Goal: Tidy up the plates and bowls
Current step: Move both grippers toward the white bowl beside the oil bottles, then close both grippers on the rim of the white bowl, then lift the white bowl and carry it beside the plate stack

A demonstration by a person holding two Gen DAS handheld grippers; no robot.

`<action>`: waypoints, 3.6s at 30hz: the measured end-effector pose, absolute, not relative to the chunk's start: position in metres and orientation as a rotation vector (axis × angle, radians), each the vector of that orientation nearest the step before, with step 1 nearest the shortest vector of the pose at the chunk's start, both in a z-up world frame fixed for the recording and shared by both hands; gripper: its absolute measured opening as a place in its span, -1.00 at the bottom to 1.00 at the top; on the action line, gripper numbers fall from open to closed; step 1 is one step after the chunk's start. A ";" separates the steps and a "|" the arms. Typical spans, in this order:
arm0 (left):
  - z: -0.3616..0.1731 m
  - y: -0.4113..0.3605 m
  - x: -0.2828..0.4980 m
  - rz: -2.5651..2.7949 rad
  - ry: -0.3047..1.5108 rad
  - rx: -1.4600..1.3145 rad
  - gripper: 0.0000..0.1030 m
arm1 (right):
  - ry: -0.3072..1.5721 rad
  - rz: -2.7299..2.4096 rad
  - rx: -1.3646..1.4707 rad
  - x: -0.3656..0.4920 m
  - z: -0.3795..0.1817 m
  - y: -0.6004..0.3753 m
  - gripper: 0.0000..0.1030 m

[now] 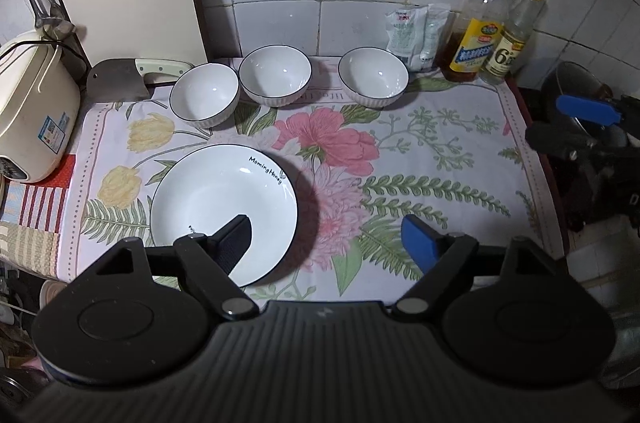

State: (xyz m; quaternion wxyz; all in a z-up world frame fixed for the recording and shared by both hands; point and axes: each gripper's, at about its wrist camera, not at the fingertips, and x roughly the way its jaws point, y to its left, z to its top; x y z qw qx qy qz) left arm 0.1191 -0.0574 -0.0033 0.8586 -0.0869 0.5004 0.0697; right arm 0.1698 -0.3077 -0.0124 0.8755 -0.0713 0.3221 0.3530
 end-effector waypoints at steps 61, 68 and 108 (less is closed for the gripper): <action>-0.209 -0.032 0.359 0.200 1.000 -0.604 -0.65 | 0.984 0.533 0.252 0.405 -0.234 -0.253 -0.53; -0.199 -0.045 0.351 0.224 1.064 -0.523 -0.67 | 1.003 0.498 0.234 0.391 -0.223 -0.247 -0.56; -0.127 -0.114 0.186 0.171 1.151 -0.310 -0.66 | 1.082 0.539 0.249 0.216 -0.167 -0.304 -0.55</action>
